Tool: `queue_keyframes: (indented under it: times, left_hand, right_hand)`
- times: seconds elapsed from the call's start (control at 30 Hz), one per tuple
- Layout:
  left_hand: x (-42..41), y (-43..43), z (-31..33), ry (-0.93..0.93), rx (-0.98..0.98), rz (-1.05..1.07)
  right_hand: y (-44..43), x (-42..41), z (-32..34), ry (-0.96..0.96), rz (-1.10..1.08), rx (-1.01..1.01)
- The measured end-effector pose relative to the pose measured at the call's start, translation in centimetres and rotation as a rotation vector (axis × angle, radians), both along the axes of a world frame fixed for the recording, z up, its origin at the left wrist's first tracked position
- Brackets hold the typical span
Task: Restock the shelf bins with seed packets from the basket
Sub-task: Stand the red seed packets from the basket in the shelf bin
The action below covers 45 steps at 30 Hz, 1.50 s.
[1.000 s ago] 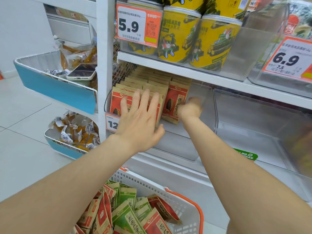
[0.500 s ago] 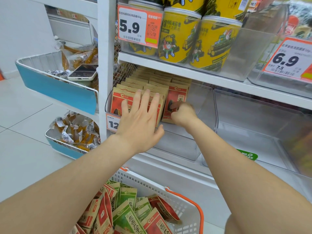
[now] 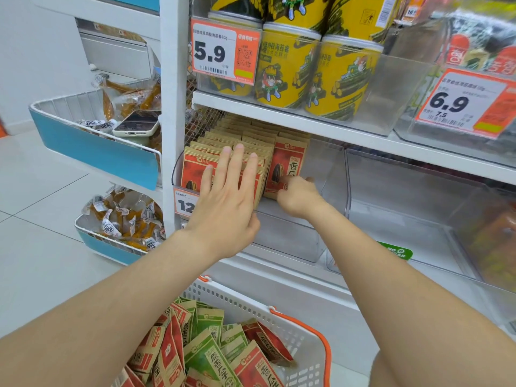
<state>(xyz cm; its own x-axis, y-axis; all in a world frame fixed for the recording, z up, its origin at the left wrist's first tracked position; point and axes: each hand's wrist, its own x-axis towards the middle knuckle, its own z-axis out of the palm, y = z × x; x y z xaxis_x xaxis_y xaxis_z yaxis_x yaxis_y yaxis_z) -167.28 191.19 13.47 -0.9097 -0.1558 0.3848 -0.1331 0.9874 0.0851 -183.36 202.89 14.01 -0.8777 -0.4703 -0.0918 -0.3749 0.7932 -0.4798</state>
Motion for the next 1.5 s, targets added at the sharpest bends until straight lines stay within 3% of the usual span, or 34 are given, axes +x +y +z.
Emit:
queue_keyframes:
  times: [0.1,0.17,0.23,0.3,0.37,0.43,0.53,0.6,0.67,0.83,0.97,1.13,1.37,1.5]
  left_hand:
    - [0.6,0.4,0.3,0.118,-0.055,-0.014]
    - [0.9,0.5,0.5,0.212,-0.116,-0.021]
    - [1.4,0.8,0.5,0.148,-0.104,-0.019]
    - [2.1,0.9,0.1,-0.06,-0.029,0.008]
    - [2.8,0.9,-0.9,-0.299,-0.044,0.03]
    - [3.4,0.8,-2.1,-0.538,-0.096,-0.005]
    - [4.0,1.0,-3.6,-0.84,-0.054,-0.105]
    - [4.3,1.2,-4.6,-0.93,-0.006,-0.144]
    - [4.4,1.6,-5.3,-0.967,0.013,-0.165]
    - [4.8,2.2,-6.2,-1.03,0.012,-0.17]
    - [4.9,1.9,-6.7,-1.062,-0.016,-0.162]
    - [4.8,1.2,-7.1,-1.064,-0.007,-0.15]
    - [5.0,1.0,-7.3,-1.08,0.018,-0.124]
    - [5.1,0.9,-7.3,-1.078,0.009,-0.124]
  right_hand:
    - [0.7,1.3,0.2,0.192,0.016,0.013]
    - [1.2,2.8,0.4,0.419,0.071,0.012]
    - [1.9,5.0,1.0,0.666,0.17,-0.042]
    - [2.9,7.4,1.5,0.737,0.349,-0.076]
    - [4.0,9.1,0.9,0.683,0.619,-0.021]
    - [4.8,10.2,-0.9,0.516,0.784,0.164]
    - [5.8,11.0,-5.1,0.24,0.838,0.491]
    - [6.5,11.3,-8.9,0.097,0.828,0.637]
    - [7.2,11.6,-12.5,0.034,0.796,0.738]
    - [7.5,12.7,-18.9,-0.108,0.769,0.713]
    - [8.0,13.2,-22.8,-0.187,0.706,0.836]
    - [7.5,13.6,-24.8,-0.186,0.723,0.795]
    - [7.1,14.4,-24.9,-0.259,0.549,0.657]
    - [7.4,14.2,-24.8,-0.152,0.633,0.672]
